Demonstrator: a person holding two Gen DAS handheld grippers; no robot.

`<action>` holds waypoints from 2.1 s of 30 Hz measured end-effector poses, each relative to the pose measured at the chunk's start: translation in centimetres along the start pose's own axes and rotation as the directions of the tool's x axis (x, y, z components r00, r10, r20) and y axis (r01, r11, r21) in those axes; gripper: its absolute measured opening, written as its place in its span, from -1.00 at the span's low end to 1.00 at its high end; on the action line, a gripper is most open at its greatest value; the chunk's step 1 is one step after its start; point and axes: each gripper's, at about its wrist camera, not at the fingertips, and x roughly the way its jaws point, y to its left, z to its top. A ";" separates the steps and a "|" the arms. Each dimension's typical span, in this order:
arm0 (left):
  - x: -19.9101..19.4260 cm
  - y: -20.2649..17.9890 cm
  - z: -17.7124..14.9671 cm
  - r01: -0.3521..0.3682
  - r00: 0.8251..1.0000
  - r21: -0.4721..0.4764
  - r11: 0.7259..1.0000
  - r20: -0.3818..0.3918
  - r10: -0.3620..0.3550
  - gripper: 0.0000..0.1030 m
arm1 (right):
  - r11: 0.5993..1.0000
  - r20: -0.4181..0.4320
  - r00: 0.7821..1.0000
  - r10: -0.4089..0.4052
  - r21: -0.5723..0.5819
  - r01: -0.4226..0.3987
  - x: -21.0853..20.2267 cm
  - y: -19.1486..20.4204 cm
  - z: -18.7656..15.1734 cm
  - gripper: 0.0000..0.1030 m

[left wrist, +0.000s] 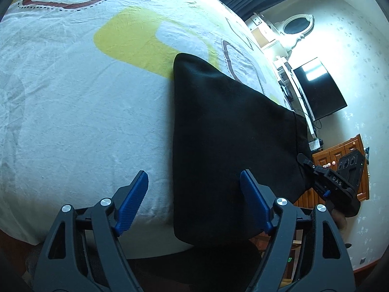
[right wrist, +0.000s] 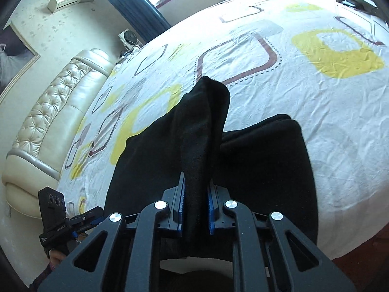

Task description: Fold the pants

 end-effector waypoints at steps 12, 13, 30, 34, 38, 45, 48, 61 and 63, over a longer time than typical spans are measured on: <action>3.4 -1.3 -0.9 0.018 0.997 0.048 0.999 -0.073 -0.015 0.67 | 0.988 -0.083 0.988 -0.127 0.073 0.133 0.8 -6.5 -1.2 -0.77; 3.5 -1.1 -0.8 0.026 0.997 0.040 0.999 -0.073 -0.023 0.67 | 0.990 -0.083 0.992 -0.095 0.093 0.102 0.7 -6.8 -1.3 -0.68; 2.5 -0.6 -0.4 0.053 0.997 0.001 0.999 -0.053 -0.053 0.68 | 0.991 -0.148 0.984 -0.100 0.071 0.112 -0.2 -7.0 -2.8 -0.78; 3.0 0.0 -0.8 0.046 0.997 0.006 0.999 -0.064 -0.045 0.68 | 0.987 -0.174 0.985 -0.008 0.155 0.035 -0.4 -8.7 -2.8 -0.57; 2.1 0.6 -0.4 0.051 0.997 -0.045 0.998 -0.052 -0.054 0.68 | 0.956 -0.078 0.988 0.135 0.274 -0.109 -2.0 -11.0 -3.1 -0.10; 1.6 2.0 0.1 0.108 0.992 -0.109 0.988 -0.047 -0.113 0.68 | 0.921 0.047 0.994 0.104 0.373 -0.114 -3.9 -15.2 -4.0 0.56; 2.7 2.4 -0.2 0.139 0.984 -0.152 0.979 -0.091 -0.154 0.68 | 0.890 0.046 0.980 0.192 0.414 -0.194 -2.7 -16.0 -4.9 0.56; 4.7 0.0 -1.1 0.271 0.951 -0.037 0.962 -0.142 -0.273 0.49 | 0.955 -0.092 0.978 0.187 0.250 -0.159 -0.1 -12.2 -4.9 0.50; 5.0 -0.6 -1.4 0.211 0.968 0.013 0.977 -0.141 -0.207 0.31 | 0.969 -0.117 0.984 0.135 0.222 -0.107 -0.1 -11.9 -4.8 0.30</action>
